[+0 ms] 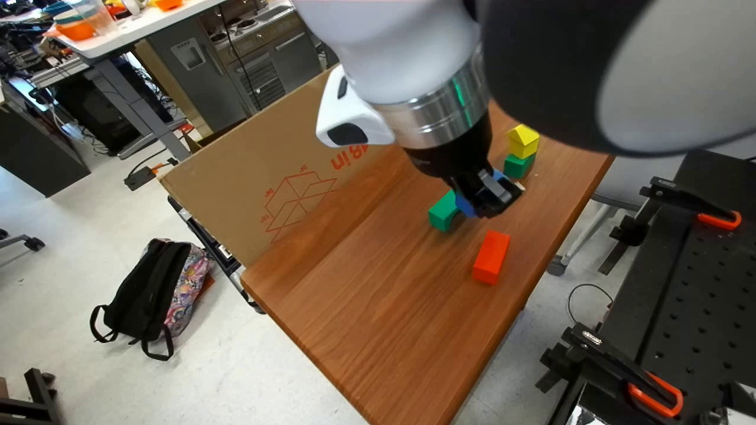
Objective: Pick up the blue block and place it on top of the orange block
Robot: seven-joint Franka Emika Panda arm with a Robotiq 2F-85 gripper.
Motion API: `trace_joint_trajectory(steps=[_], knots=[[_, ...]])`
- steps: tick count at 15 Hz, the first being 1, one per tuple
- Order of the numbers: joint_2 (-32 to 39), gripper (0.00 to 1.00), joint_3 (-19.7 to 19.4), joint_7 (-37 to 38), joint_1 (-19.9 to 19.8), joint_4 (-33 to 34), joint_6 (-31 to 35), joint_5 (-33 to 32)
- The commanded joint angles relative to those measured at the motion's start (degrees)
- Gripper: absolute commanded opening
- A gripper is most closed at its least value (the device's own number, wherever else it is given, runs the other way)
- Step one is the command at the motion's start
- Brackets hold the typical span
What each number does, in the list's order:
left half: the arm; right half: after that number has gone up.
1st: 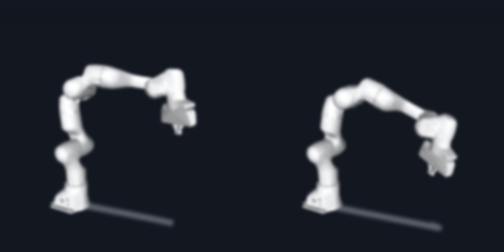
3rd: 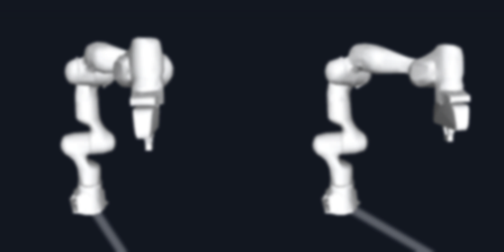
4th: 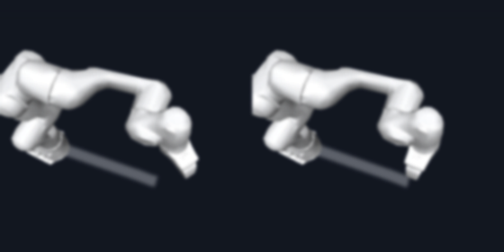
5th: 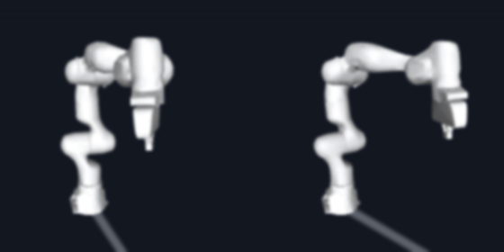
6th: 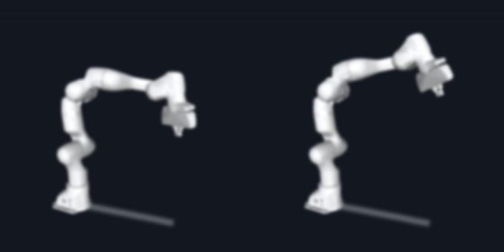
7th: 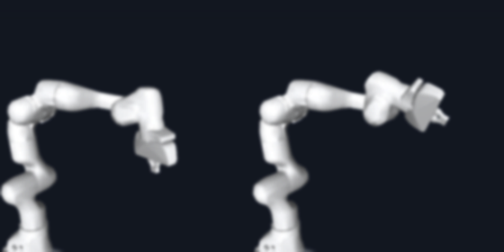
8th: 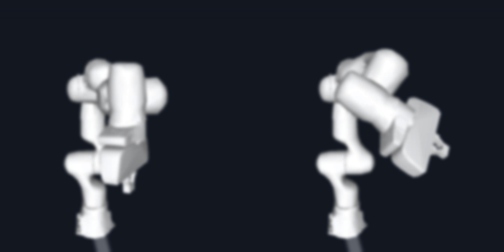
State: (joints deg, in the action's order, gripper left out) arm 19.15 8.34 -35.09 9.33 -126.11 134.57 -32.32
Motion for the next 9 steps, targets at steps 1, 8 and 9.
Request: trace_joint_trajectory(steps=[1, 8, 9], knots=[[-8.23, 0.08, 1.93, -6.88, -2.2, -11.99, 6.51, 0.81], [-12.34, 0.08, 1.45, -13.52, -1.54, -18.28, 14.29, 0.14], [-12.4, 0.08, 1.24, -13.88, -1.45, -18.31, 15.82, -0.46]])
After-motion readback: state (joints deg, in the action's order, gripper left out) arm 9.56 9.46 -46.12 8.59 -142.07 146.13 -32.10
